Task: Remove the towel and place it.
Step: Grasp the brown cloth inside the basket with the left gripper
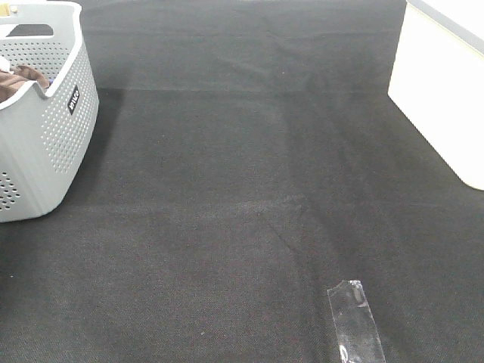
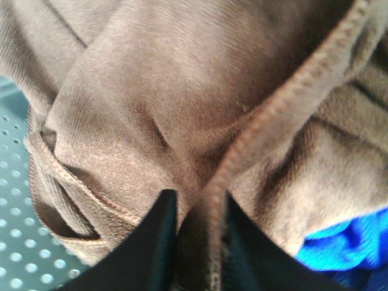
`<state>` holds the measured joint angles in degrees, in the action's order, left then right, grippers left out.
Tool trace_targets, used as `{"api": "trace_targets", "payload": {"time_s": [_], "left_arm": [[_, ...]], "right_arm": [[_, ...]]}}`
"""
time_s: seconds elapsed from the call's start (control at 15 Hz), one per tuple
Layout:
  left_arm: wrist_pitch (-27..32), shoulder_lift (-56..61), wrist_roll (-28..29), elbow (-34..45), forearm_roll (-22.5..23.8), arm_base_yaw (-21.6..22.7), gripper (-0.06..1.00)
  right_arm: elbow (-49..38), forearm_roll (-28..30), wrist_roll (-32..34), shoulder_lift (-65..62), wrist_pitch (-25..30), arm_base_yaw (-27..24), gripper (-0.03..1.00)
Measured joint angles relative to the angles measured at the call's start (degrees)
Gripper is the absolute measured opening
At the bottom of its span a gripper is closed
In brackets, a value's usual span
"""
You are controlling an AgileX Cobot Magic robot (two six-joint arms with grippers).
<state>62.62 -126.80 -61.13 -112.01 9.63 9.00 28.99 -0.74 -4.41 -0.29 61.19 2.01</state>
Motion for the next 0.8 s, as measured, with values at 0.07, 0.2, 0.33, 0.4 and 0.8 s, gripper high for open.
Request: {"api": "trace_targets", "payload": {"time_s": [0.07, 0.2, 0.33, 0.4, 0.8], "left_arm": [[0.1, 0.0, 0.0, 0.0, -0.1, 0.0, 0.13], [0.4, 0.3, -0.2, 0.0, -0.1, -0.1, 0.0], [0.6, 2.2, 0.1, -0.3, 0.3, -0.3, 0.0], [0.7, 3.9, 0.9, -0.4, 0.3, -0.7, 0.0], [1.7, 18.6, 10.3, -0.6, 0.6, -6.4, 0.0]], "right_arm": [[0.0, 0.0, 0.0, 0.0, 0.0, 0.0, 0.68], [0.0, 0.0, 0.0, 0.0, 0.0, 0.0, 0.68], [0.0, 0.0, 0.0, 0.0, 0.0, 0.0, 0.68], [0.0, 0.0, 0.0, 0.0, 0.0, 0.0, 0.68], [0.0, 0.0, 0.0, 0.0, 0.0, 0.0, 0.68]]}}
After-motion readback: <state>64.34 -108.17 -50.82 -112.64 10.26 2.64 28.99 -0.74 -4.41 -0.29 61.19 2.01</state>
